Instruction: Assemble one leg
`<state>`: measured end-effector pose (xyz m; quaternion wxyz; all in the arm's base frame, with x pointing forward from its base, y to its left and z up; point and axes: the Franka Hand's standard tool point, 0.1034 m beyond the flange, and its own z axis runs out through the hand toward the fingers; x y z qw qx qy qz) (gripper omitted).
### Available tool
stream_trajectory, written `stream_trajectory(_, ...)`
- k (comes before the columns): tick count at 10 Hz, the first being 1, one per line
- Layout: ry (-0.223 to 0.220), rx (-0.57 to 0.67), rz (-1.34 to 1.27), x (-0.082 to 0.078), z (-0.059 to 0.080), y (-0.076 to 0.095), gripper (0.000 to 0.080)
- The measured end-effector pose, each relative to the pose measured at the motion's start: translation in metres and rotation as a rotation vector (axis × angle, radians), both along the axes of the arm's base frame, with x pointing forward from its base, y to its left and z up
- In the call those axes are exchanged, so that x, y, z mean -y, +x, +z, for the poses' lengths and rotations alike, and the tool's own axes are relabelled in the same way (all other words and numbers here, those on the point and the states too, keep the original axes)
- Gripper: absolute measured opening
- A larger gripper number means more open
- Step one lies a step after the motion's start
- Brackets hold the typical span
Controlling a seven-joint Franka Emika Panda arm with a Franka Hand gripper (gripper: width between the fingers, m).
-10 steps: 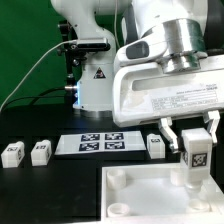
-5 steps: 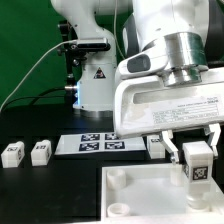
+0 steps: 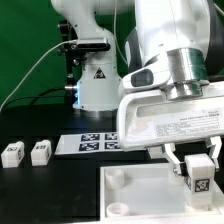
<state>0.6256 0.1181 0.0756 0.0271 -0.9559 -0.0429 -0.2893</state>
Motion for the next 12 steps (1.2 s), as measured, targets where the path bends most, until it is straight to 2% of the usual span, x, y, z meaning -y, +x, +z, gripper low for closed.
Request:
stream_trajectory(3,-0.001,0.063,-0.004,-0.0009,-0.0018,-0.0026,0.0294)
stream_trajectory(7,-0.002,0.015,-0.001,-0.0005,-0.0052,-0.0043,0.0302)
stream_trajectory(8,-0.003,0.015,0.000,-0.0005,-0.0054,-0.0044,0.0495)
stream_trajectory(9,-0.004,0.013,0.000,-0.0005,-0.0058,-0.0047,0.0495)
stream_trajectory(10,-0.004,0.013,0.002,-0.0005,-0.0061,-0.0048,0.0614)
stream_trajectory(12,-0.006,0.012,0.003,-0.0004,-0.0066,-0.0050,0.0648)
